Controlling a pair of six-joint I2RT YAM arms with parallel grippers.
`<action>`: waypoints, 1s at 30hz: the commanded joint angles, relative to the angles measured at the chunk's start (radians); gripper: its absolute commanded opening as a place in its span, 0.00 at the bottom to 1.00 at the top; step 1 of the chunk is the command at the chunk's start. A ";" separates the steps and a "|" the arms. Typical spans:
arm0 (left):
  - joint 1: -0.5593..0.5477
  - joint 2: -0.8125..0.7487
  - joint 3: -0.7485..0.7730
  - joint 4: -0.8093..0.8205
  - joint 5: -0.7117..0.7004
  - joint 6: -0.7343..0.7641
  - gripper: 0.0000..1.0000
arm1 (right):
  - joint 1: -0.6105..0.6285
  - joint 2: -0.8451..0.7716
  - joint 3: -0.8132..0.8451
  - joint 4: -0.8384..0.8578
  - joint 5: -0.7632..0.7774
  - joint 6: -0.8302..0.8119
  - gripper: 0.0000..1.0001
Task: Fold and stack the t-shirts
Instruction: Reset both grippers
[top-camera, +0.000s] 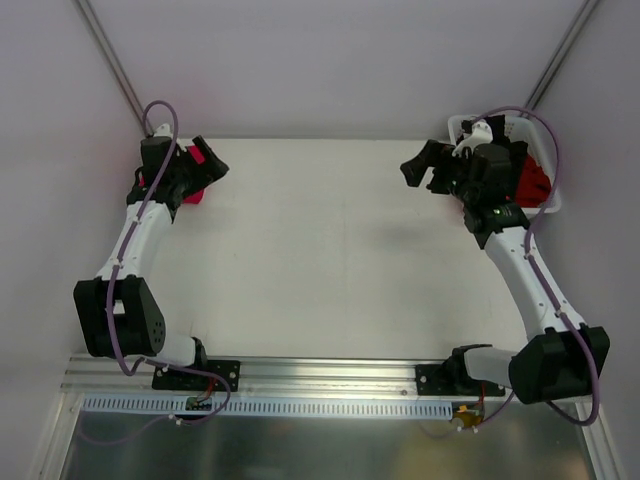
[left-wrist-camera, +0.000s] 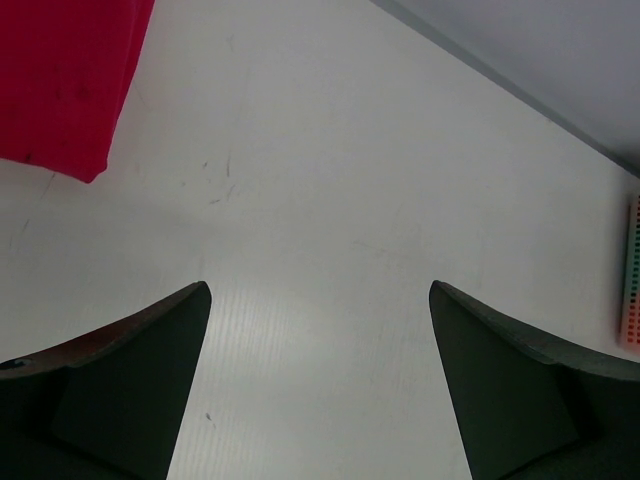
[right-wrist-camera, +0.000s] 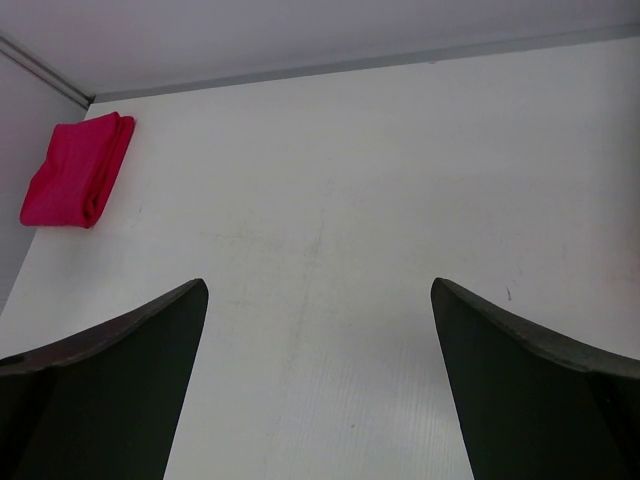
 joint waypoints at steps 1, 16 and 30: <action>-0.035 -0.044 -0.053 0.061 -0.172 -0.058 0.92 | 0.005 0.063 0.015 0.149 -0.081 0.016 0.99; 0.058 0.254 0.062 0.129 -0.237 -0.165 0.82 | 0.008 0.200 0.120 0.246 -0.121 0.111 0.99; 0.046 0.090 0.008 0.118 -0.121 -0.041 0.75 | 0.007 0.212 0.171 0.191 -0.176 0.103 0.99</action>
